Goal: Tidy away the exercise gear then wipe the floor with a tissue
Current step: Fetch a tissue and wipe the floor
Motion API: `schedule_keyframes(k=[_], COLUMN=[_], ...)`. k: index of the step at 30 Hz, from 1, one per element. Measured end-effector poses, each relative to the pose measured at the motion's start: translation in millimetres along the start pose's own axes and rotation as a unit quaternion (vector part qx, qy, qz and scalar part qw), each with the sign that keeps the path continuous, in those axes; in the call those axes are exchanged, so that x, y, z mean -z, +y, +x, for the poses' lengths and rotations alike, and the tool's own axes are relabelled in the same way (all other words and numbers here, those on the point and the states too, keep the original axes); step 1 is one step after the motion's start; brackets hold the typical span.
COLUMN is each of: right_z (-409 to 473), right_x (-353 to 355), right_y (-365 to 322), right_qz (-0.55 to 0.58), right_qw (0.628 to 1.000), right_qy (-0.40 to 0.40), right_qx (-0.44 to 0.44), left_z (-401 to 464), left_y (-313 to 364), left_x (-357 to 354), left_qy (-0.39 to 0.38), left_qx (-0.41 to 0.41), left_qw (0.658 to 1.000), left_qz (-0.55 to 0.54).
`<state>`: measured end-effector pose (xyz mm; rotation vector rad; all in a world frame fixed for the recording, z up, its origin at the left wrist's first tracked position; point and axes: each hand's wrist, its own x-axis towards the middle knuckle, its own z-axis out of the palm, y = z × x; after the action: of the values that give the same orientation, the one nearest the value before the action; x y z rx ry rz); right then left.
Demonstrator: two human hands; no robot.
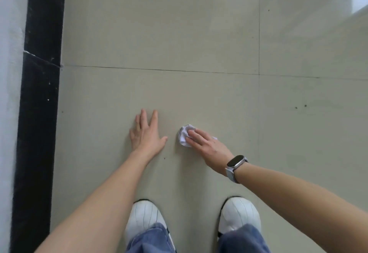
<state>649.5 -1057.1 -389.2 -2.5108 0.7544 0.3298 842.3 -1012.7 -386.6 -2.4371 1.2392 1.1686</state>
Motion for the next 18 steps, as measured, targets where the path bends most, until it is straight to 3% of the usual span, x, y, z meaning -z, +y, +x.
schedule_keyframes(k=[3,6,10,15,18], right_z=[-38,-66,-113,-187,-241], right_x=[12,52,134,294,389], right_y=[-29,-56,-91,-146,-171], right_qz=[0.198,0.298,0.358,0.441,0.443], right_qw=[0.957,0.896,0.849,0.782,0.767], right_qy=[-0.123,-0.074,-0.002,0.112,0.154], right_qx=[-0.174,-0.321,-0.388,-0.426,-0.439], left_z=[-59,-117,-200,-311,-379], left_y=[4,5,17,73,120], left_x=[4,31,91,194,263], left_qy=[-0.055,-0.052,-0.035,-0.022,0.023], left_qx=[0.005,0.011,0.003,-0.041,-0.096], left_qw=[0.998,0.999,0.999,0.999,0.994], left_qz=[-0.009,-0.005,0.019,-0.003,-0.039])
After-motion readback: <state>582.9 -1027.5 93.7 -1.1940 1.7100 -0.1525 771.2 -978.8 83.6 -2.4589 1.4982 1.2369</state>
